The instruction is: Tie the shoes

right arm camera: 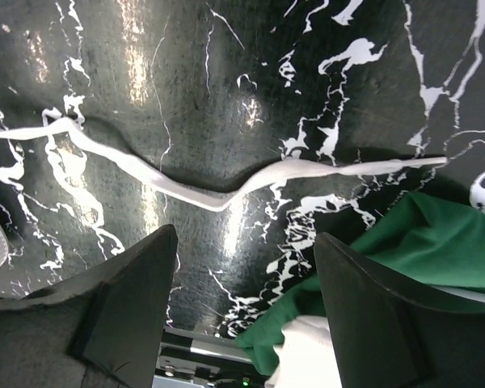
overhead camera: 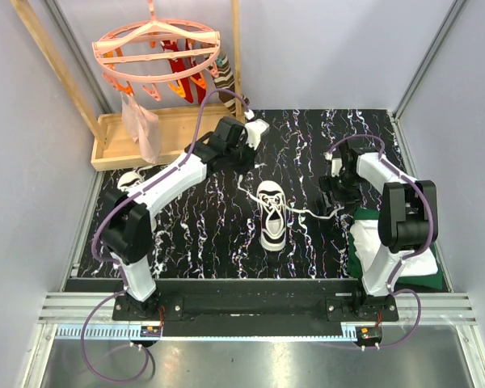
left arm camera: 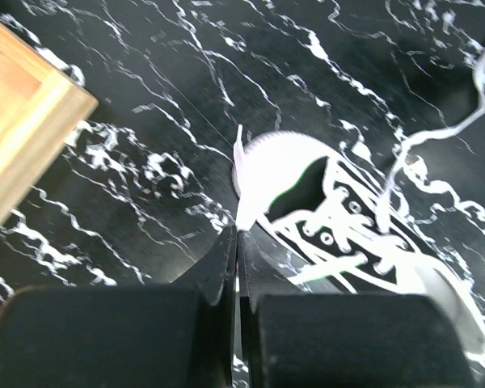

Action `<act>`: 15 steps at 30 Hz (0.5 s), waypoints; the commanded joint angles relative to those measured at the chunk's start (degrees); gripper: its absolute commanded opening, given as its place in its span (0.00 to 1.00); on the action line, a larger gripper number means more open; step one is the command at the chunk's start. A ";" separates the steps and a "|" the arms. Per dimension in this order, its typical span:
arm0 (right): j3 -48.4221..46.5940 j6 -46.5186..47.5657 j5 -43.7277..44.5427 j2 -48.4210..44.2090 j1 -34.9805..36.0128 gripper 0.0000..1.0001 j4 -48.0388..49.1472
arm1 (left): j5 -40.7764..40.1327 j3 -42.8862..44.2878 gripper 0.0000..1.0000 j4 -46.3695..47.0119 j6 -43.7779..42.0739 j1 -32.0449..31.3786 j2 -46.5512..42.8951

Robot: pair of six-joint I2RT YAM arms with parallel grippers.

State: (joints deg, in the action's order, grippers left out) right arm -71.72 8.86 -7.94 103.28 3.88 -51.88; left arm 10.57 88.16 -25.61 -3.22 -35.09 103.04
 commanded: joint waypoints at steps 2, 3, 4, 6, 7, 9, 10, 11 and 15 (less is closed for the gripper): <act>-0.61 -2.88 0.92 2.09 0.78 0.75 3.27 | 4.63 -3.69 0.00 5.56 2.69 -0.06 -5.66; -0.70 -2.97 0.65 3.05 0.87 0.73 3.19 | 5.07 -4.22 0.00 5.65 2.70 -0.06 -6.18; -0.70 -2.97 0.22 3.58 0.87 0.71 3.27 | 6.03 -5.62 0.00 5.92 2.44 0.02 -7.23; -0.52 -2.97 -0.31 4.73 0.87 0.61 3.19 | 7.27 -7.38 0.00 7.32 2.17 0.02 -8.64; -0.44 -2.97 -0.66 4.99 0.87 0.59 3.27 | 8.06 -9.13 0.00 8.02 2.08 -0.06 -10.39; -0.17 -2.89 -1.37 5.61 0.87 0.43 3.36 | 8.77 -10.72 0.00 9.61 1.91 -0.06 -11.98; -0.08 -2.89 -1.46 5.70 0.78 0.37 3.27 | 10.07 -11.25 0.00 9.70 1.56 0.02 -13.47; 0.00 -2.97 -1.55 5.70 0.87 0.31 3.53 | 10.70 -11.86 0.00 9.70 1.47 -0.06 -14.18; -0.43 -3.32 -2.51 4.21 0.87 0.00 3.27 | 12.72 -13.62 0.00 9.70 0.50 -0.06 -17.52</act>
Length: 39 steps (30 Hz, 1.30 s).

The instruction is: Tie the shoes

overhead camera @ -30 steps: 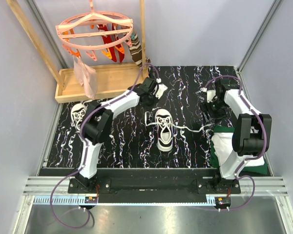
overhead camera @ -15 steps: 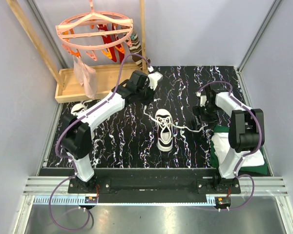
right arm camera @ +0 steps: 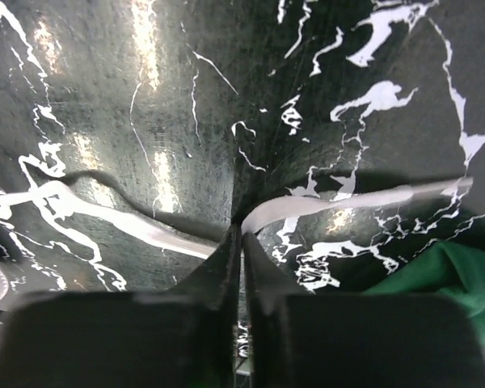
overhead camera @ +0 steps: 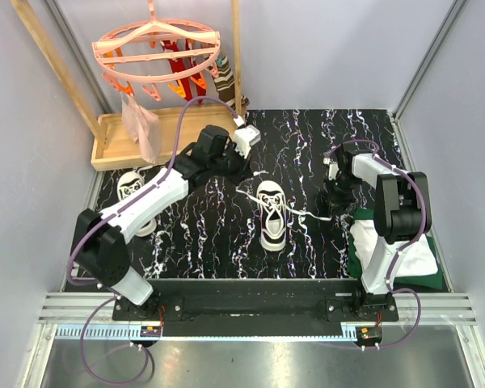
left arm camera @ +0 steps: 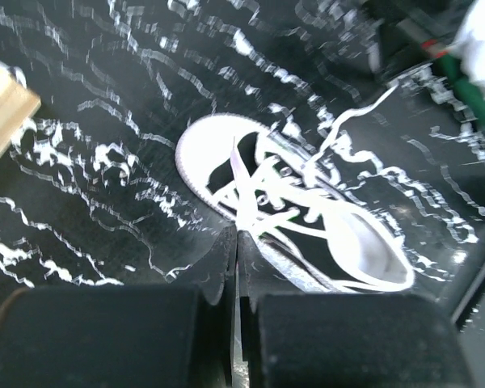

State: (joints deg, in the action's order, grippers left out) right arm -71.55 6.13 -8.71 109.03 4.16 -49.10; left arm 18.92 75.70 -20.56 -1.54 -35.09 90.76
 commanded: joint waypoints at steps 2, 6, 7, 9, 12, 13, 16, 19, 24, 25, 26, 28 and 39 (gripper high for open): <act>-0.78 -0.33 -2.97 -4.25 0.58 0.00 0.59 | 5.34 -1.96 0.00 4.56 -2.41 -0.06 -7.52; -1.66 0.81 -9.02 -11.20 0.58 0.00 1.03 | 7.36 -5.47 0.00 4.56 -5.57 -0.06 -11.74; -2.10 0.99 -10.35 -12.60 0.58 0.00 1.20 | 8.67 -6.26 0.00 4.47 -6.36 -0.06 -13.49; -3.94 1.95 -15.69 -15.95 0.67 0.00 1.20 | 10.43 -8.54 0.00 4.38 -8.73 -0.06 -16.47; -7.46 1.78 -23.33 -18.33 1.02 0.00 1.38 | 17.79 -10.22 0.00 2.20 -16.17 -0.06 -19.30; -8.34 1.52 -24.94 -18.59 1.20 0.00 1.38 | 22.00 -11.27 0.00 1.14 -17.69 -0.06 -21.05; -12.20 0.38 -31.09 -19.38 2.94 0.00 2.25 | 25.02 -12.51 0.00 0.35 -20.34 -0.15 -23.43; -14.93 -1.29 -35.23 -19.65 6.19 0.00 4.53 | 26.25 -12.95 0.00 -2.37 -24.55 -0.15 -24.75; -19.41 -1.91 -35.33 -16.58 14.54 0.00 6.56 | 29.15 -16.19 0.00 -4.67 -31.05 -0.15 -27.91; -20.81 -1.91 -35.06 -15.70 15.86 0.00 6.82 | 29.68 -16.63 0.00 -5.10 -31.76 -0.07 -28.27; -21.52 -1.83 -34.97 -14.04 18.83 0.00 6.91 | 30.03 -17.07 0.00 -5.63 -32.73 -0.15 -28.62; -23.36 -1.56 -34.36 -12.27 21.66 0.00 7.00 | 31.00 -18.13 0.00 -7.90 -35.71 -0.33 -29.59; -26.89 -1.47 -32.77 1.52 35.55 0.00 9.20 | 30.65 -24.02 0.00 -14.86 -45.30 -3.22 -34.51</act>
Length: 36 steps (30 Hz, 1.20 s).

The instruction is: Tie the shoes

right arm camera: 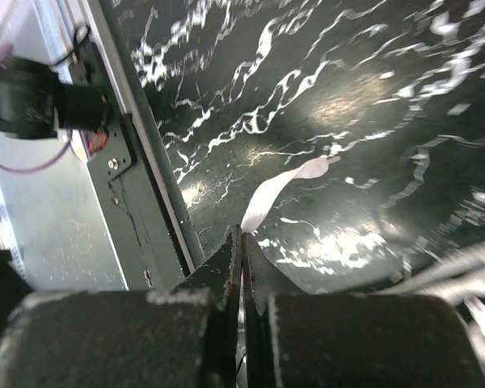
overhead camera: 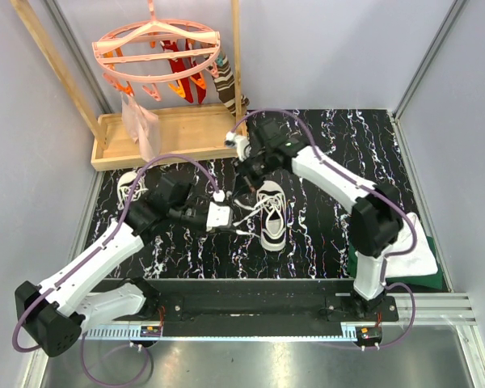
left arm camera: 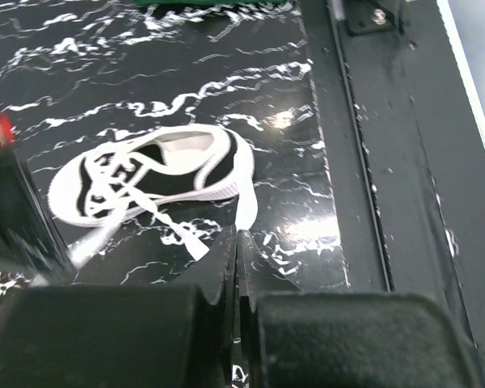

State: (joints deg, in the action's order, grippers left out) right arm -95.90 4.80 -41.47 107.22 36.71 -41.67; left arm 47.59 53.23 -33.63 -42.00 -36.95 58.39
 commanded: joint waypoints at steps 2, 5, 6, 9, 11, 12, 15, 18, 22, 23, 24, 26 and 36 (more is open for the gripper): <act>-2.72 -0.58 -0.53 5.97 3.98 0.00 1.94 | 1.98 -2.78 0.00 -2.23 -5.02 -1.72 -2.58; -2.54 -0.58 -0.71 8.35 6.09 0.00 2.12 | 1.71 -4.10 0.00 -2.41 -5.29 -2.60 -3.19; -2.54 -0.49 -0.97 8.88 6.44 0.05 1.86 | 1.45 -4.36 0.00 -2.41 -5.11 -3.12 -3.28; -2.98 -1.37 -1.33 9.76 6.89 0.20 1.86 | 1.01 -4.89 0.00 -2.41 -4.24 -3.74 -3.20; -3.77 -1.37 0.07 8.89 6.80 0.34 1.59 | 0.57 -5.07 0.00 -1.97 -2.75 -3.66 -2.93; -4.03 -1.20 0.34 8.36 6.62 0.38 1.24 | -0.30 -5.24 0.00 -1.27 -0.82 -3.74 -2.76; -5.26 -1.37 0.95 5.90 5.39 0.66 0.72 | -2.06 -4.81 0.00 -0.04 2.08 -3.74 -1.70; -6.58 -1.90 1.13 3.18 2.94 0.76 0.19 | -3.29 -3.76 0.00 1.89 5.07 -3.74 -0.56; -7.02 -2.16 0.69 -1.56 -2.42 0.85 -0.34 | -9.51 -2.18 0.00 8.47 14.55 -3.57 0.84; -6.76 -2.42 0.52 -2.53 -3.65 0.86 -0.17 | -11.54 -1.82 0.00 10.58 20.49 -3.05 1.72; -6.41 -2.60 0.43 -3.67 -5.14 0.87 -0.08 | -14.52 -1.47 0.00 14.17 23.34 -1.04 2.42; -4.83 -2.17 1.39 -7.10 -8.92 0.89 -0.08 | -18.74 0.28 0.00 17.35 31.75 1.08 5.13; 4.99 11.28 8.52 -18.34 -10.52 0.98 -9.57 | -35.55 11.72 0.00 19.37 50.95 9.96 25.45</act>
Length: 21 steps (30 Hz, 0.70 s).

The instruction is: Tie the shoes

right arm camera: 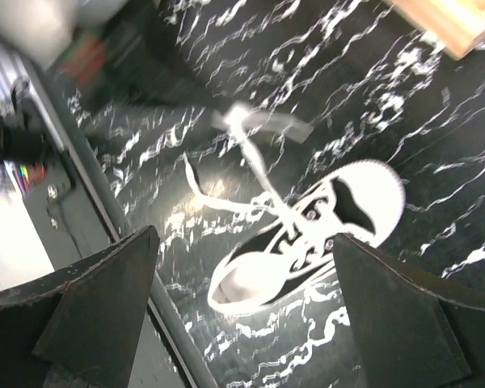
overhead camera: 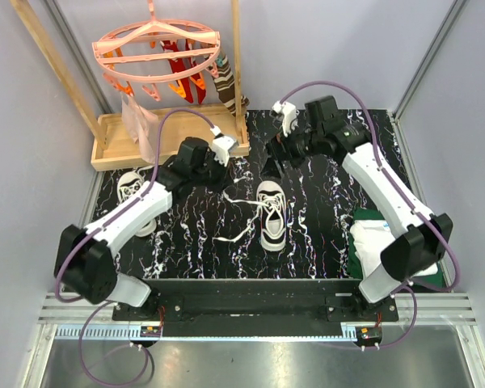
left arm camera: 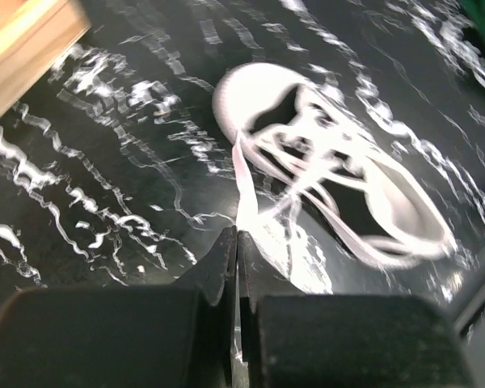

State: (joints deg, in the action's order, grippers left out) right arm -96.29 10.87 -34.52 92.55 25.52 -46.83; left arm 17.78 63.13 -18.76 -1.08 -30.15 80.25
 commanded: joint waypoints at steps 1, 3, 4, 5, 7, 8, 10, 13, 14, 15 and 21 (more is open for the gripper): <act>6.37 5.56 0.08 -4.39 0.67 0.98 -4.41 | -5.57 1.99 0.00 5.13 10.57 3.69 5.78; 8.74 6.87 -1.42 -5.80 0.85 0.98 -4.41 | -5.39 3.22 0.00 5.84 12.59 4.92 8.07; 9.36 7.14 -2.12 -6.24 0.94 0.98 -4.32 | -4.95 3.75 0.00 6.11 13.38 5.36 10.17; 9.98 7.23 -2.13 -6.42 1.72 0.98 -3.45 | -4.86 4.19 0.00 6.11 14.43 5.80 11.06; 11.56 8.28 -0.99 -6.42 3.48 0.98 -2.66 | -5.30 5.24 0.00 6.28 15.14 5.81 13.34; 12.00 8.63 -0.11 -6.16 4.62 0.97 -1.52 | -5.39 5.59 0.00 6.28 15.75 5.81 13.88; 13.58 8.64 3.99 -4.93 9.45 0.93 0.06 | -5.04 6.04 0.00 6.28 16.63 5.81 15.46; 15.95 9.87 6.91 -2.30 15.78 0.87 3.40 | -4.95 6.21 0.00 5.93 17.43 5.89 17.04; 17.35 9.87 7.27 -1.68 16.66 0.80 5.93 | -4.95 6.21 0.00 5.67 17.52 5.98 17.48; 17.80 9.96 7.45 -0.46 18.67 0.76 7.18 | -5.04 6.21 0.00 5.58 17.52 5.98 17.75; 18.69 12.94 12.80 5.61 25.71 0.61 15.18 | -4.69 6.56 0.00 5.23 18.22 6.77 20.29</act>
State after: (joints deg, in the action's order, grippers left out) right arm -77.58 20.64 -27.35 94.87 47.77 -40.10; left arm 13.61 66.85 -15.53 15.70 -24.08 99.11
